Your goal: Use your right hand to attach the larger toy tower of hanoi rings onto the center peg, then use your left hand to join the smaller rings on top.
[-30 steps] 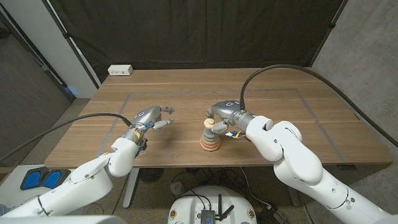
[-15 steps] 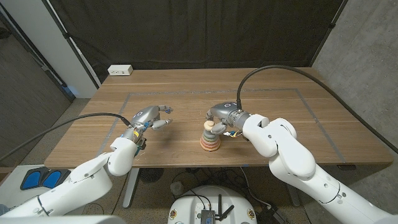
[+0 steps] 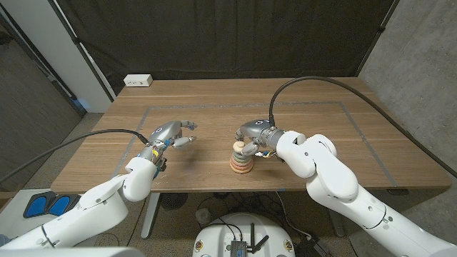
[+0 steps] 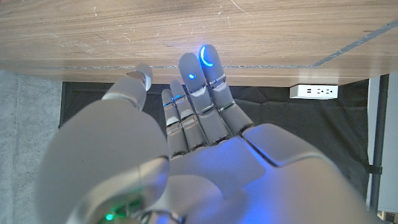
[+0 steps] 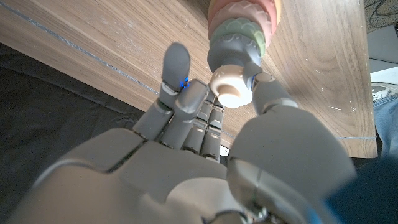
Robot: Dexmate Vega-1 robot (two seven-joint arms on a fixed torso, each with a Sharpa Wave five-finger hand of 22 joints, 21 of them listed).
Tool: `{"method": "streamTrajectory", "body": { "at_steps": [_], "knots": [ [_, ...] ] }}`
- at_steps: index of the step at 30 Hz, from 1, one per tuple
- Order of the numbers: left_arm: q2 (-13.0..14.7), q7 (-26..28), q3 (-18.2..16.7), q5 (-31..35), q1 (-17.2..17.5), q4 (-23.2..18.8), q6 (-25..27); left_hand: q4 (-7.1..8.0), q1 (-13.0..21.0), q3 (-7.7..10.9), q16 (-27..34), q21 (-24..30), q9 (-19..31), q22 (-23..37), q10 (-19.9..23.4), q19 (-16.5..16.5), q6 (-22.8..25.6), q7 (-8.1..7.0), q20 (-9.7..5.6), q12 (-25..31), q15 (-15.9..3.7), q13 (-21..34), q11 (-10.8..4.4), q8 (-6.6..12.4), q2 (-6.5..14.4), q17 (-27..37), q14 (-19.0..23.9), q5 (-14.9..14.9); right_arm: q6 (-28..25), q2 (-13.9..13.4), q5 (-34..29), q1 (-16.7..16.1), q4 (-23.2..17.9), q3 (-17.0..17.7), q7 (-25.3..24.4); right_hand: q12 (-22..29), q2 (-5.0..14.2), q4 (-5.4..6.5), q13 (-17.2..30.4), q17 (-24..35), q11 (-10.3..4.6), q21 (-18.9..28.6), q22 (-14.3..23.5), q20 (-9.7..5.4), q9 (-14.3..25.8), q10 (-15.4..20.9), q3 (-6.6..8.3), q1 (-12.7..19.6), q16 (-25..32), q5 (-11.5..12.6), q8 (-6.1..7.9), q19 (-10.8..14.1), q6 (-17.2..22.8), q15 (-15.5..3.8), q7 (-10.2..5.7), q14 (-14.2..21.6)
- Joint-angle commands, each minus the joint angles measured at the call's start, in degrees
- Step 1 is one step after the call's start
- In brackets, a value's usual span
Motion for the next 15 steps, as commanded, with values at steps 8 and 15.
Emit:
{"method": "streamTrajectory", "body": {
  "at_steps": [8, 15],
  "knots": [
    [0.6, -0.2, -0.8, -0.4, 1.1, -0.5, 0.8, 0.08, 0.0, 0.49, 0.2, 0.3, 0.3, 0.2, 0.3, 0.4, 0.4, -0.21, -8.36, -0.1, -5.13, 0.3, -0.04, -0.22, -0.3, 0.0, 0.2, -0.1, 0.0, -1.3, 0.3, -0.5, 0.6, -0.9, -2.8, 0.4, 4.14, 1.52, 0.2, 0.0, -0.68, -0.2, 0.1, -1.42, 0.7, 1.1, 2.17, 4.1, 0.2, 0.4, 0.54, 0.2, 0.8, 0.13, -0.62, 0.2],
    [0.6, -0.4, -0.8, -0.5, 0.9, -0.3, 0.7, 0.07, 0.0, 0.54, 0.4, 0.4, 0.3, 0.2, 0.3, 0.5, 0.5, -0.23, -8.34, -0.1, -5.13, 0.4, -0.06, -0.22, -0.3, 0.1, 0.3, -0.1, -0.2, -1.2, -0.9, -0.4, 0.6, -1.2, -2.7, 0.5, 4.12, 1.54, 0.3, 0.1, -0.90, -0.2, 0.2, -1.42, 0.7, 1.4, 2.14, 4.1, 0.2, 0.5, 0.51, 0.1, 1.0, 0.13, -0.72, 0.3]
  ]
}}
